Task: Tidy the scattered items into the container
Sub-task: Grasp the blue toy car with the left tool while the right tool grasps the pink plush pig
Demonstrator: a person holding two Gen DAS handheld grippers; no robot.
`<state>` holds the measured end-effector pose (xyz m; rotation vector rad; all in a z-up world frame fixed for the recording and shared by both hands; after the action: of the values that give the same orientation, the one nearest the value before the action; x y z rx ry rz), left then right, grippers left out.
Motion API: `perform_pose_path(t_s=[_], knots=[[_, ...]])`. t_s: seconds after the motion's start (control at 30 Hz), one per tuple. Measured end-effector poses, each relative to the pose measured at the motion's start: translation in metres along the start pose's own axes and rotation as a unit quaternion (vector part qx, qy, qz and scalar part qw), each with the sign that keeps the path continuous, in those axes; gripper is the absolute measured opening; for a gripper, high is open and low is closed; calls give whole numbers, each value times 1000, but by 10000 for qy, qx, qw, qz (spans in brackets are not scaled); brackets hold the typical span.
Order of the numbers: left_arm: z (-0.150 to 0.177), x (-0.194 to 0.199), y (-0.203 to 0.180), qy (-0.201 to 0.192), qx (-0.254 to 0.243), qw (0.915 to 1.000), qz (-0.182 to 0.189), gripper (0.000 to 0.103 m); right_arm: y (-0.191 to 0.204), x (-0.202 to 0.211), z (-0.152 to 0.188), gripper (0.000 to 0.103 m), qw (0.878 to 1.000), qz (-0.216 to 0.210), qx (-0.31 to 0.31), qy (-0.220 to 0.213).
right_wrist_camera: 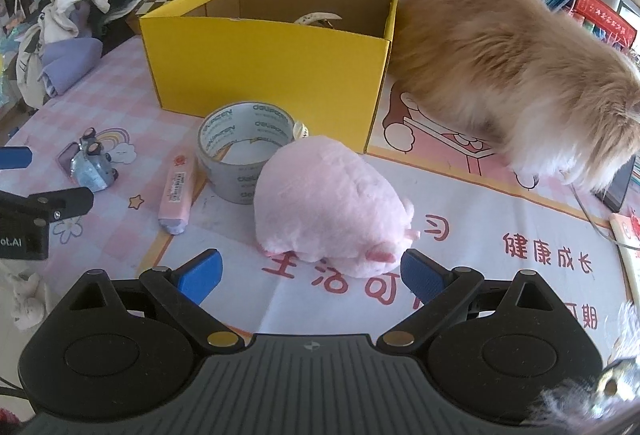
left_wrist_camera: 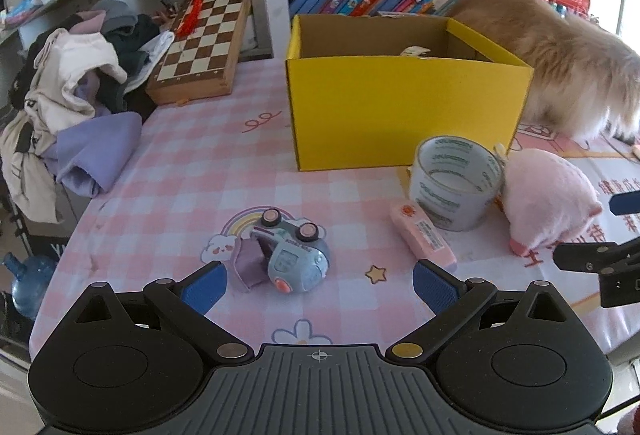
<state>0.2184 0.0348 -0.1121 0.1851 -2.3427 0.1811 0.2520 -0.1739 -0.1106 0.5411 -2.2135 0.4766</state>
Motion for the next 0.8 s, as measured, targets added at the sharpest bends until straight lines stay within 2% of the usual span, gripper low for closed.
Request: perform_pose_path(t_s=[0.8], knots=[[-10,-48,18,281,307,9983,-403,100,-25,-41,-17,97,9996,-101,42,265]])
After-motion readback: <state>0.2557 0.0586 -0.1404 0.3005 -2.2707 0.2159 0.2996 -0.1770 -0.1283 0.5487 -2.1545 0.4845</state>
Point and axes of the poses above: each gripper's, at about its wrist camera, not at the fingertips, and x roughly against the way its jaws point, y to its left, z to its underside, the point moved 9 cm from there along -x, roughly the way its jaws point, and after that the axes turned 11 degrees about x, right-handed, at the moved point
